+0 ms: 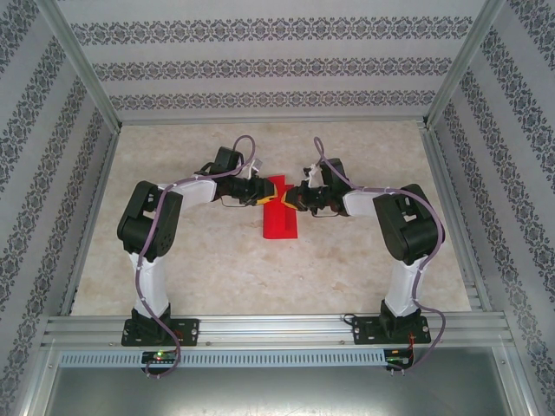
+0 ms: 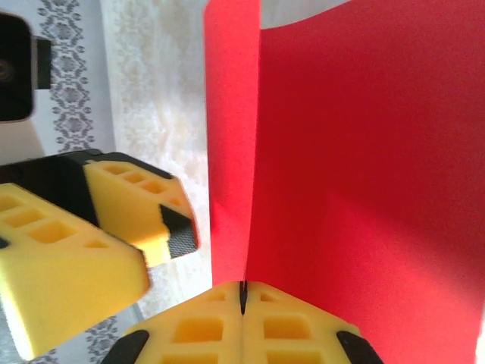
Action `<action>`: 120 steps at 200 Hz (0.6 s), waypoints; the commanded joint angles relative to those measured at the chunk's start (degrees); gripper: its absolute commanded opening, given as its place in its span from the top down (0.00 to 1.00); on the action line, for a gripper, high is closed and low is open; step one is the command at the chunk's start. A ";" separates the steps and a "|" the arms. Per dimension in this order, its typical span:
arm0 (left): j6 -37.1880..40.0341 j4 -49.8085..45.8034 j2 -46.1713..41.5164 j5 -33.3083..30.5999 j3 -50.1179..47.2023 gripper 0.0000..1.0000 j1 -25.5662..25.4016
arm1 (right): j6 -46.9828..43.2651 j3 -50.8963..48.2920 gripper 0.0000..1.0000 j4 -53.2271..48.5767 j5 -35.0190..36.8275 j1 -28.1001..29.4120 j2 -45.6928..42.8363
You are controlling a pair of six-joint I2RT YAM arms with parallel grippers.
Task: Fold a paper plane with a square sheet of paper (fold left side to right side)
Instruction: First fold in half a square sheet of paper at the center of the table.
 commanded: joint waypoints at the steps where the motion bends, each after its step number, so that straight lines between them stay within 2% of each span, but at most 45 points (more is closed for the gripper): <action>1: 1.62 0.27 -5.30 -2.98 -1.76 0.59 -0.31 | -5.10 1.76 1.00 -6.61 3.90 0.53 -0.66; 42: 5.53 -9.15 -7.52 -11.10 -2.67 0.45 -0.68 | -10.70 4.10 1.00 -14.35 9.33 0.58 -0.66; 120: 5.13 -10.81 -0.84 -14.27 0.16 0.38 -3.54 | -13.92 6.05 1.00 -18.25 11.58 0.52 0.57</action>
